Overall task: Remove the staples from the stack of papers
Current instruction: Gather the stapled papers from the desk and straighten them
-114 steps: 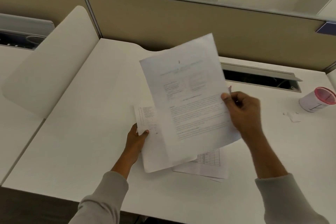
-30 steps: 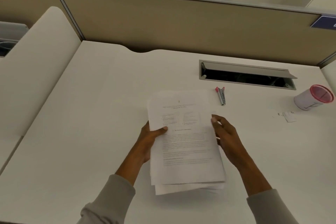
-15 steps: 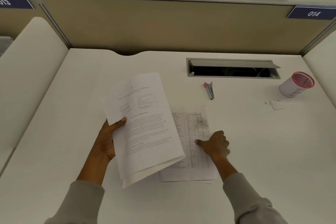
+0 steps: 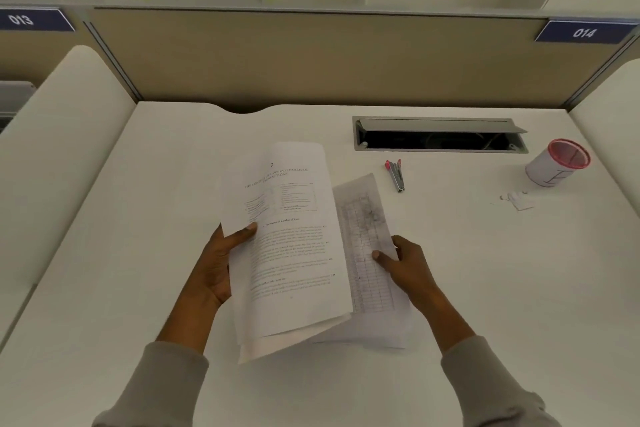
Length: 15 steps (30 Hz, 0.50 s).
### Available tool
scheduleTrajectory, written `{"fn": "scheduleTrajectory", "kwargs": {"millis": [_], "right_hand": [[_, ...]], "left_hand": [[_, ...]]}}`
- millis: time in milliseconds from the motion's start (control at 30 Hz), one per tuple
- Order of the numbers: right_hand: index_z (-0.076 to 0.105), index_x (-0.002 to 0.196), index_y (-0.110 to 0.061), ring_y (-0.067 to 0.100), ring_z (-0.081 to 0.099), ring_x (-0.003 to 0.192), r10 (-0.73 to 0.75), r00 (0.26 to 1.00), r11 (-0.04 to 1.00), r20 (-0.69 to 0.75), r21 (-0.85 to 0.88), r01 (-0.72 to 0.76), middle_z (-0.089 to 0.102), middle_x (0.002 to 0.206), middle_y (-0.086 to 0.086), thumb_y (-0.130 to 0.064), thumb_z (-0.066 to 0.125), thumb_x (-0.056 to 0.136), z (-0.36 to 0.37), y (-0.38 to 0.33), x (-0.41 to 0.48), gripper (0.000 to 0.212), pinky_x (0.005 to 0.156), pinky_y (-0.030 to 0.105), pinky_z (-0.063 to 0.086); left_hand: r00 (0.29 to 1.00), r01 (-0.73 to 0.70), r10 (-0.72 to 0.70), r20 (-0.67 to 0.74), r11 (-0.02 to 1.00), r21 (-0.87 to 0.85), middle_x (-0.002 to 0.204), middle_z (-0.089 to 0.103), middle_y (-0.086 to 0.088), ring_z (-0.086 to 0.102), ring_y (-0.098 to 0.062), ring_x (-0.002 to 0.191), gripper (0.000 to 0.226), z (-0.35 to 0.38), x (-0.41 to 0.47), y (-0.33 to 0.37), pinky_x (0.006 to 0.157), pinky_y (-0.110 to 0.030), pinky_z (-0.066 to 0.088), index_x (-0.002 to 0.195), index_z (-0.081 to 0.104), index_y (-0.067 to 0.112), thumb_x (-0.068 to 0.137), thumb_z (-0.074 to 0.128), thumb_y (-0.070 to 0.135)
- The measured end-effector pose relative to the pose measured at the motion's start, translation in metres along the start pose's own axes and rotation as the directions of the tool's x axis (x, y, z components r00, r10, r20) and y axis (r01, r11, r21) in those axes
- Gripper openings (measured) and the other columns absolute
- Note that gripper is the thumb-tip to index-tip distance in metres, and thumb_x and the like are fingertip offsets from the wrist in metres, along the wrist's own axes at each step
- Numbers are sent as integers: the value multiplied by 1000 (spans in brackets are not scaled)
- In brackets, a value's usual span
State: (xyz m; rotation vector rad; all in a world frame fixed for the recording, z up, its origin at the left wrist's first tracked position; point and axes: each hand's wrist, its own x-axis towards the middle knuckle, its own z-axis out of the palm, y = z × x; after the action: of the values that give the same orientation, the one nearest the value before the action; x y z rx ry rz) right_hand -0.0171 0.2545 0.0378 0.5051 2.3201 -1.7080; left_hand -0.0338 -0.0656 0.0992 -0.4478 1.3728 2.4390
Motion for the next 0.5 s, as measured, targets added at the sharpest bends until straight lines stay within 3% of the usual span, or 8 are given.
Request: {"fn": "scheduleTrajectory", "kwargs": {"millis": [133, 233, 333, 367, 400, 433, 467, 500], "right_hand": [[55, 127, -21, 24, 72, 98, -27, 992, 975, 125, 221, -1, 70, 120, 6, -20, 71, 89, -3, -22, -11, 42, 83, 47, 60], [38, 141, -34, 20, 70, 105, -133, 986, 965, 102, 239, 105, 65, 129, 1, -31, 75, 86, 2, -34, -25, 67, 85, 43, 60], [35, 140, -34, 8, 70, 98, -198, 973, 908, 114, 395, 139, 71, 113, -12, -58, 76, 70, 5, -45, -37, 85, 79, 27, 59], [42, 135, -31, 6, 71, 91, -222, 967, 877, 126, 458, 142, 73, 103, -13, -60, 77, 69, 6, -48, -41, 80, 75, 24, 57], [55, 124, -29, 6, 70, 82, -231, 960, 854, 160, 506, 121, 73, 92, -10, -55, 75, 75, 6, -49, -44, 59, 71, 23, 56], [67, 104, -29, 5, 68, 70, -238, 953, 835, 187, 540, 102, 71, 80, -9, -42, 70, 86, 6, -53, -47, 22, 64, 21, 55], [71, 82, -30, 4, 63, 60, -231, 955, 848, 186, 520, 103, 68, 69, -9, -24, 61, 95, 6, -57, -47, 17, 58, 20, 52], [70, 68, -30, 4, 59, 54, -181, 969, 868, 170, 491, 76, 64, 62, -9, -8, 53, 98, 7, -62, -48, 41, 53, 19, 49]], "left_hand": [[997, 6, -7, 73, 1000, 22, 135, 63, -13, 63, -32, 120, 43, 21, 2, 1, 94, -45, 55, 137, 59, 14, 95, 56, 6], [991, 18, -25, 134, 998, 54, 138, 61, -15, 60, -34, 125, 47, 37, 5, -1, 103, -51, 48, 140, 57, 14, 94, 59, 7], [989, 39, -57, 134, 990, 133, 132, 66, -12, 64, -32, 120, 47, 49, 8, -5, 96, -47, 55, 138, 57, 15, 92, 62, 6], [990, 46, -66, 127, 986, 160, 130, 67, -12, 65, -33, 118, 47, 51, 9, -7, 96, -47, 55, 137, 58, 15, 91, 64, 7], [990, 51, -73, 117, 981, 186, 129, 67, -11, 65, -33, 118, 47, 52, 11, -9, 97, -49, 55, 136, 59, 16, 91, 66, 7], [991, 56, -80, 106, 976, 209, 129, 68, -11, 66, -33, 117, 47, 51, 13, -12, 99, -50, 53, 135, 59, 16, 90, 68, 8], [992, 61, -84, 93, 972, 227, 128, 68, -10, 66, -32, 117, 47, 50, 15, -16, 100, -51, 52, 134, 60, 17, 89, 69, 8], [993, 64, -85, 78, 967, 245, 127, 69, -10, 66, -32, 116, 47, 48, 17, -19, 101, -52, 51, 133, 61, 17, 88, 70, 8]]}}
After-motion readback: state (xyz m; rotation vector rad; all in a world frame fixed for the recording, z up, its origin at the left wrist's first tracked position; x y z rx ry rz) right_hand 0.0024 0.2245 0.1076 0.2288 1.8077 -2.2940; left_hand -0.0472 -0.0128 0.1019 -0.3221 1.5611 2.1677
